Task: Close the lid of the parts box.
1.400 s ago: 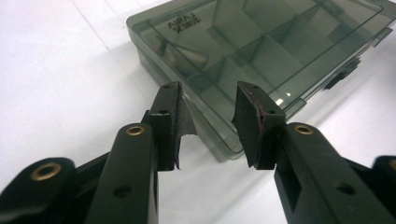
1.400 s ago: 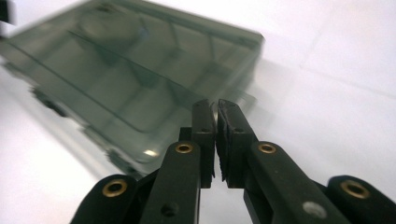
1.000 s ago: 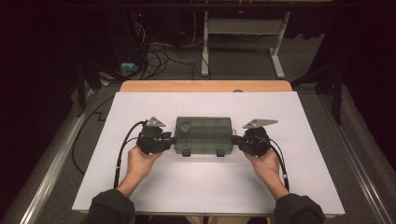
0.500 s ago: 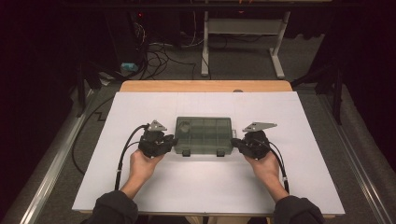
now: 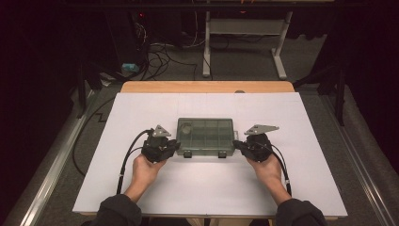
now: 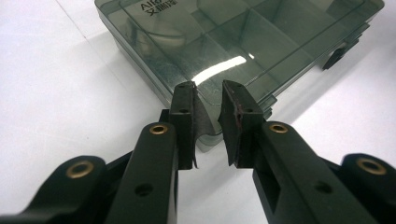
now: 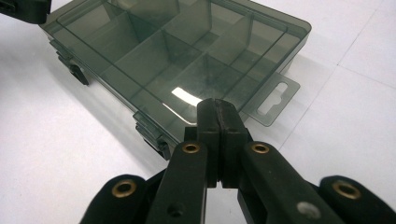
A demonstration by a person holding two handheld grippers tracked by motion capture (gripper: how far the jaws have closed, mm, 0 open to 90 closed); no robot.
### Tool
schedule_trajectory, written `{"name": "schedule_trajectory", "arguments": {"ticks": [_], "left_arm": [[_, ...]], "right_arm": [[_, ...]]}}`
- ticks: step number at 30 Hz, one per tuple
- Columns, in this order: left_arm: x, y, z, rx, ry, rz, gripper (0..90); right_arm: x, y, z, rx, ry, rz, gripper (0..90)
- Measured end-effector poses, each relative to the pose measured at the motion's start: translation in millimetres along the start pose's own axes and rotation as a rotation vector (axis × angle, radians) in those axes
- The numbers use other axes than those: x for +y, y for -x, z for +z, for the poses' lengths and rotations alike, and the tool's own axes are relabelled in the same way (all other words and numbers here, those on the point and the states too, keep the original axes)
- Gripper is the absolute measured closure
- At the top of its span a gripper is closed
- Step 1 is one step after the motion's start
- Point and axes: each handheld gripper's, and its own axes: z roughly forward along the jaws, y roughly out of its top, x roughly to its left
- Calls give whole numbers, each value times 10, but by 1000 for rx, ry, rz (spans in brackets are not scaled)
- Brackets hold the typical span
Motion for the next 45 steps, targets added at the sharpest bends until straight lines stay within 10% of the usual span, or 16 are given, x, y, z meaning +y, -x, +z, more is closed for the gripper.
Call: {"name": "schedule_trajectory", "arguments": {"ticks": [11, 27, 45], "left_arm": [[32, 23, 56, 60, 11, 38, 777], [5, -71, -139, 14, 54, -22, 466], [-460, -185, -581, 9, 184, -68, 413]], "right_arm": [[5, -23, 1, -9, -2, -8, 900], [91, -74, -111, 15, 24, -27, 778], [-419, 111, -541, -28, 156, 12, 514]]}}
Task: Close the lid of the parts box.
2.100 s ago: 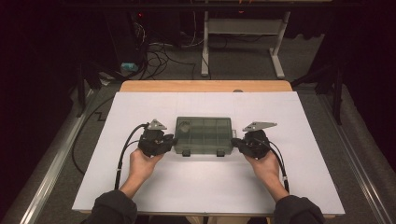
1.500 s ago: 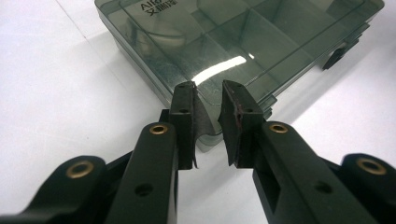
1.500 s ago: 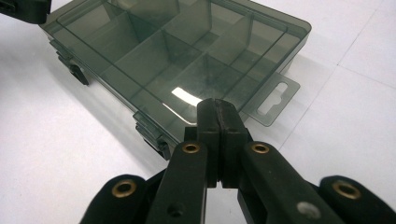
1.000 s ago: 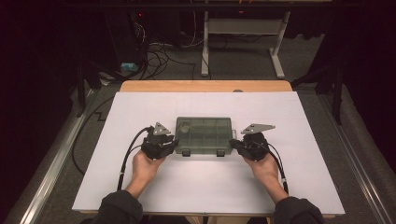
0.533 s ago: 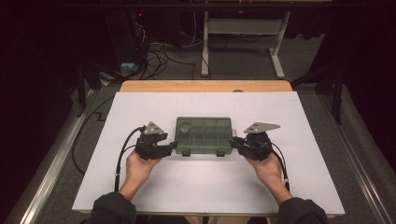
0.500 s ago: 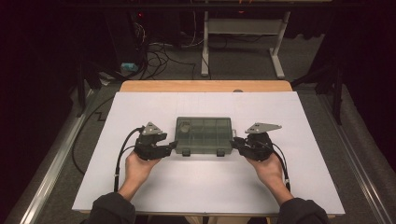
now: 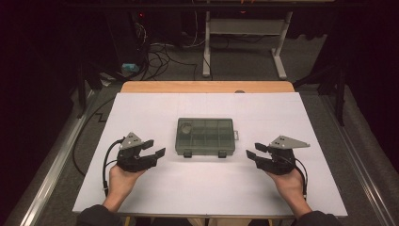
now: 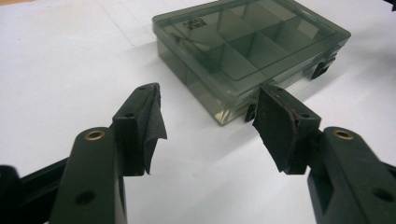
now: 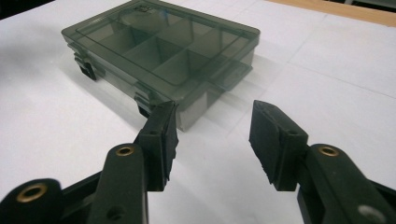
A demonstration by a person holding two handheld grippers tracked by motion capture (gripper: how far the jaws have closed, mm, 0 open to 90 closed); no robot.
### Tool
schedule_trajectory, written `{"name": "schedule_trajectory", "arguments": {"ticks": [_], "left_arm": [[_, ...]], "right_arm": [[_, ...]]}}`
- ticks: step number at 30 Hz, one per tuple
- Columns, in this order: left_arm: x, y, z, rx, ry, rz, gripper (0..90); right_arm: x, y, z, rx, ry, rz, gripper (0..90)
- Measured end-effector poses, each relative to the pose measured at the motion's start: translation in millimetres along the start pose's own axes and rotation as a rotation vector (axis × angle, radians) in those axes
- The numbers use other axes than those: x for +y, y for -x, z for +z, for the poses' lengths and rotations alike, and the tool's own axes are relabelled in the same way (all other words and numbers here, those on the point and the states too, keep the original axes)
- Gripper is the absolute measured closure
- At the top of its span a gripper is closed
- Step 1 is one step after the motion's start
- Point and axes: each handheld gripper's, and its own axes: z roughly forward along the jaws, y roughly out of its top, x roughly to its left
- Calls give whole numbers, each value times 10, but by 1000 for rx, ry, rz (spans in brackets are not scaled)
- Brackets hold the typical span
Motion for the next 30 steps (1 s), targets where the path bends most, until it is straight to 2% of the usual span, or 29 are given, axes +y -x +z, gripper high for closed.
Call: {"name": "schedule_trajectory", "arguments": {"ticks": [7, 12, 21, 26, 28, 30], "left_arm": [[-147, -85, -134, 25, 30, -28, 406], [-225, -118, -195, 35, 57, -40, 399], [-387, -186, -276, 49, 76, -67, 382], [-509, -244, -332, 71, 85, -87, 368], [-547, -261, -349, 97, 90, -103, 362], [-572, -273, -374, 103, 97, -112, 362]], "right_arm": [[-170, 61, -141, -19, 31, 24, 479], [-245, 90, -200, -31, 41, 39, 467], [-380, 108, -269, -43, 49, 51, 442], [-487, 157, -345, -62, 71, 68, 425], [-522, 186, -375, -66, 76, 75, 421], [-566, 216, -407, -77, 83, 84, 416]]}}
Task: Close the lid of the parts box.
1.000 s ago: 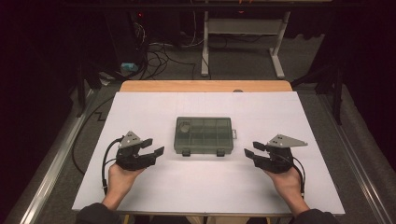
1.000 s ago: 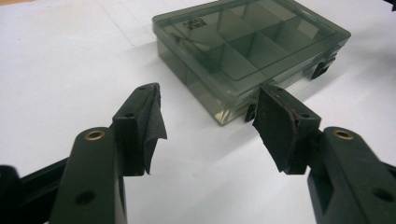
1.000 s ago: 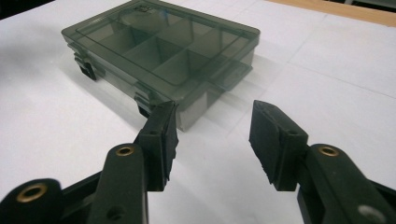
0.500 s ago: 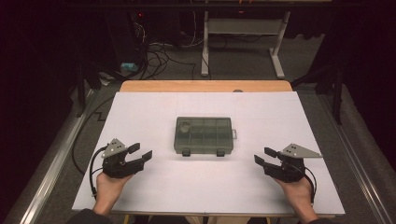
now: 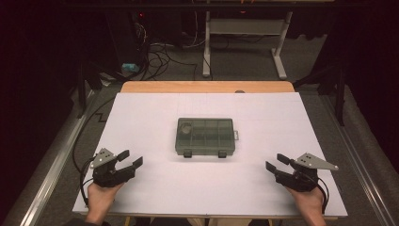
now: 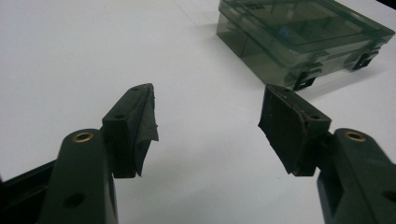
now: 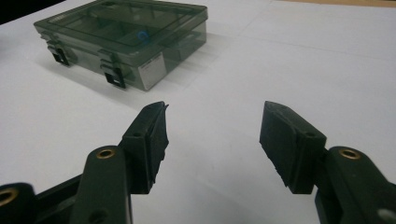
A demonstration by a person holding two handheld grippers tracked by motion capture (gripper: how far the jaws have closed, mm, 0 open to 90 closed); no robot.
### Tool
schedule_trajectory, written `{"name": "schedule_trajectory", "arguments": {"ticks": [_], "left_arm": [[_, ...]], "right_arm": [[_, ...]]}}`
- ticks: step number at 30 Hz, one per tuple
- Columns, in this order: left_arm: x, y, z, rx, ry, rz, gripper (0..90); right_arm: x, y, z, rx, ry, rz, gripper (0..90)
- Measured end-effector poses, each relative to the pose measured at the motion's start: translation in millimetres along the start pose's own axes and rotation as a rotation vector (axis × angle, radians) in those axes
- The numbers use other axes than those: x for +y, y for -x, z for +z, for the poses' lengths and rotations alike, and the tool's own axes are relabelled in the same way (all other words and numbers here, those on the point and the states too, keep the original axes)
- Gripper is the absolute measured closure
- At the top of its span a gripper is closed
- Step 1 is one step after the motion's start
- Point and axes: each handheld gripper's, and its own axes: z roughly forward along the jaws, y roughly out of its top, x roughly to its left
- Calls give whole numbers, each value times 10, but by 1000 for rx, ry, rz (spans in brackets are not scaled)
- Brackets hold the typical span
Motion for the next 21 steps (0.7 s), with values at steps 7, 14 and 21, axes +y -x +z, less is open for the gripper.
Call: {"name": "schedule_trajectory", "arguments": {"ticks": [7, 14, 21], "left_arm": [[-78, -48, -9, 8, 4, -25, 358], [-92, -70, -24, 20, 16, -33, 357], [-87, -72, -3, 7, 11, -34, 357]], "right_arm": [[-98, 61, -105, -28, 17, 20, 399], [-144, 115, -185, -51, 42, 52, 394], [-153, 119, -146, -49, 27, 54, 394]]}}
